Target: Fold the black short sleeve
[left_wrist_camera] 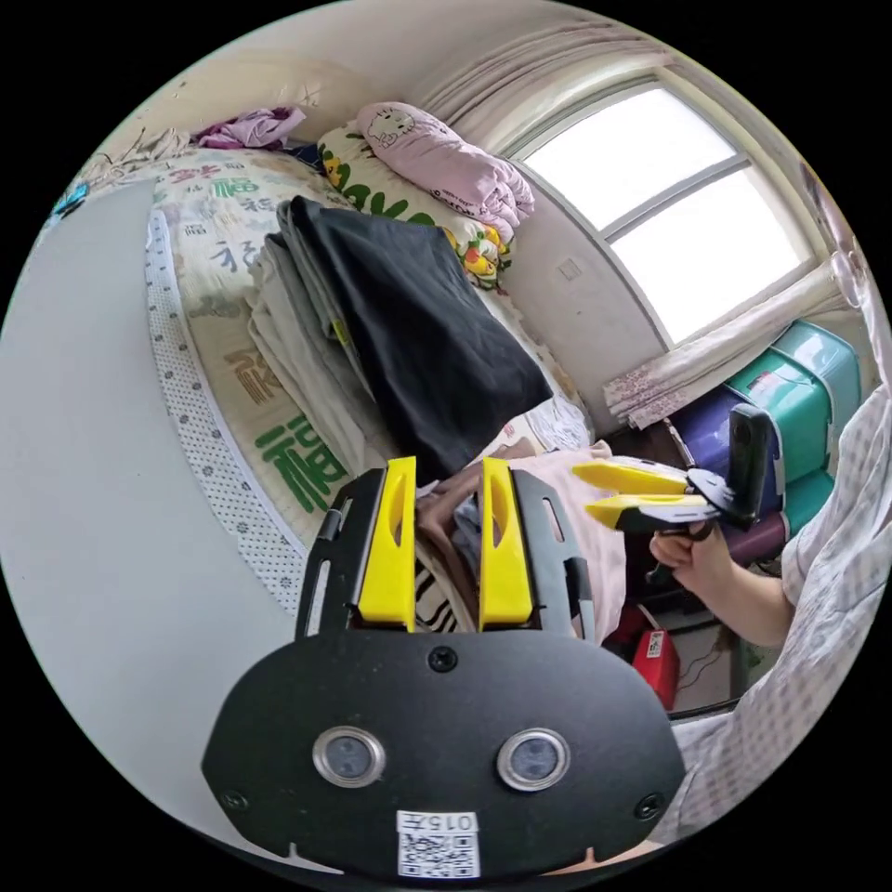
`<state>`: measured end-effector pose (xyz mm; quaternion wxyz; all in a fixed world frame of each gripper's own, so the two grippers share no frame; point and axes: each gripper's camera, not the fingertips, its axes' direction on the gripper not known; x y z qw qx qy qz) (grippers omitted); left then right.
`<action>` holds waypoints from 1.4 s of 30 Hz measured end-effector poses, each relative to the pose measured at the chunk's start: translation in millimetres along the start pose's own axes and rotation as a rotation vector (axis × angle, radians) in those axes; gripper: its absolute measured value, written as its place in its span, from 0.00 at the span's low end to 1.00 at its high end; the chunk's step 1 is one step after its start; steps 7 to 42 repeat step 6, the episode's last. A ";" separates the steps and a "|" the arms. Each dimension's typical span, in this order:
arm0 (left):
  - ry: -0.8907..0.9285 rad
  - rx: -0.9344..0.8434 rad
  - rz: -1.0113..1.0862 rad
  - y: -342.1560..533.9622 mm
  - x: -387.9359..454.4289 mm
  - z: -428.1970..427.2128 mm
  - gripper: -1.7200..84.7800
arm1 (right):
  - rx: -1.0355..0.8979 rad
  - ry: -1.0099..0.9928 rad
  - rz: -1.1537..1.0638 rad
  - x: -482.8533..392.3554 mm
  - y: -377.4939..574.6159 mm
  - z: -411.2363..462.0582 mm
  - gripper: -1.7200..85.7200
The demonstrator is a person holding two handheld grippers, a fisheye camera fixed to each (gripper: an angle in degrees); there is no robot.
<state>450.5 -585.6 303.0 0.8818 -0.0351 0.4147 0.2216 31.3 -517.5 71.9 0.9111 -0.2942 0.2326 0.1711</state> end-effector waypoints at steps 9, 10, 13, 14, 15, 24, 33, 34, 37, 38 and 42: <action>0.085 -0.053 0.013 -8.5 -5.0 26.8 0.13 | -0.035 0.432 -0.054 -29.5 15.2 56.2 0.13; 0.085 -0.053 0.013 -8.5 -5.0 26.8 0.13 | -0.035 0.432 -0.054 -29.5 15.2 56.2 0.13; 0.085 -0.053 0.013 -8.5 -5.0 26.8 0.13 | -0.035 0.432 -0.054 -29.5 15.2 56.2 0.13; 0.085 -0.053 0.013 -8.5 -5.0 26.8 0.13 | -0.035 0.432 -0.054 -29.5 15.2 56.2 0.13; 0.085 -0.053 0.013 -8.5 -5.0 26.8 0.13 | -0.035 0.432 -0.054 -29.5 15.2 56.2 0.13; 0.085 -0.053 0.013 -8.5 -5.0 26.8 0.13 | -0.035 0.432 -0.054 -29.5 15.2 56.2 0.13; 0.085 -0.053 0.013 -8.5 -5.0 26.8 0.13 | -0.035 0.432 -0.054 -29.5 15.2 56.2 0.13; 0.085 -0.053 0.013 -8.5 -5.0 26.8 0.13 | -0.035 0.432 -0.054 -29.5 15.2 56.2 0.13; 0.085 -0.053 0.013 -8.5 -5.0 26.8 0.13 | -0.035 0.432 -0.054 -29.5 15.2 56.2 0.13; 0.085 -0.053 0.013 -8.5 -5.0 26.8 0.13 | -0.035 0.432 -0.054 -29.5 15.2 56.2 0.13; 0.085 -0.053 0.013 -8.5 -5.0 26.8 0.13 | -0.035 0.432 -0.054 -29.5 15.2 56.2 0.13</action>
